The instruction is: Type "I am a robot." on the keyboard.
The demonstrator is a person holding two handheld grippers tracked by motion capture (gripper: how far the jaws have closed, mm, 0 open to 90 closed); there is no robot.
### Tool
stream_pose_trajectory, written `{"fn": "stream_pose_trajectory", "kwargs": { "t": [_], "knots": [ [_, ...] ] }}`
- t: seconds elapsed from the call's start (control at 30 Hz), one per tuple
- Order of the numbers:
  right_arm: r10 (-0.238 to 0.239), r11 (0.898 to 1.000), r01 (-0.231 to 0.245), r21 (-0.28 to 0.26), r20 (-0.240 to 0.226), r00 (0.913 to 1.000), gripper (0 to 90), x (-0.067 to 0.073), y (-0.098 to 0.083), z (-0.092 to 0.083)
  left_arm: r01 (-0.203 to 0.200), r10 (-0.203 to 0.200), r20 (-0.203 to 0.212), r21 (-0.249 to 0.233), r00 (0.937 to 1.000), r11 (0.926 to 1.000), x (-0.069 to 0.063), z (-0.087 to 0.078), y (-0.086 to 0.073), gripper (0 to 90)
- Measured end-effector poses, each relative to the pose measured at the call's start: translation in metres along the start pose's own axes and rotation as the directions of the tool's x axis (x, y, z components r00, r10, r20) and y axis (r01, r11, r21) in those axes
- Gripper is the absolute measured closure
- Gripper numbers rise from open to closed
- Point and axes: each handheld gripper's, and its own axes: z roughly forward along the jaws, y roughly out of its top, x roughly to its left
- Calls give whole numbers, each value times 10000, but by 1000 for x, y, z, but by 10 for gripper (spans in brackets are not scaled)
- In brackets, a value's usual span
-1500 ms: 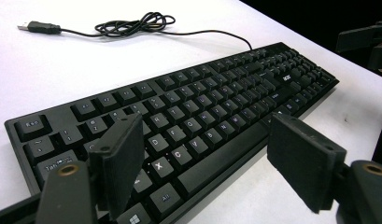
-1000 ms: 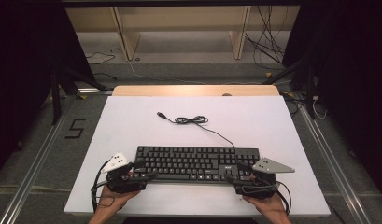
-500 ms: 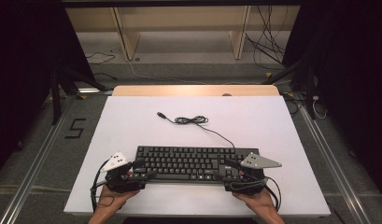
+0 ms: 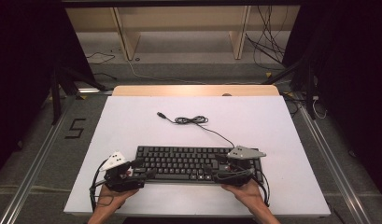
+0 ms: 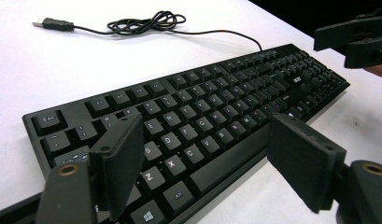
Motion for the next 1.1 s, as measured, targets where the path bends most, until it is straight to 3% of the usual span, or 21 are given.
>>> {"fn": "stream_pose_trajectory", "kwargs": {
  "t": [0.43, 0.83, 1.1],
  "knots": [
    [-34, 9990, 31, 436, 68, 10000, 466, 2, 10, 25, 63, -62, -132, 59, 9999, 10000, 2, 0, 0, 270],
    [-99, 9981, 101, 610, -33, 9999, 501, 5, 14, 39, 123, -119, -225, 148, 9997, 9998, 3, 1, -1, 271],
    [-229, 9969, 237, 747, -127, 9997, 577, 9, 18, 49, 166, -160, -300, 218, 9994, 9996, 4, 1, -1, 278]
  ]
}}
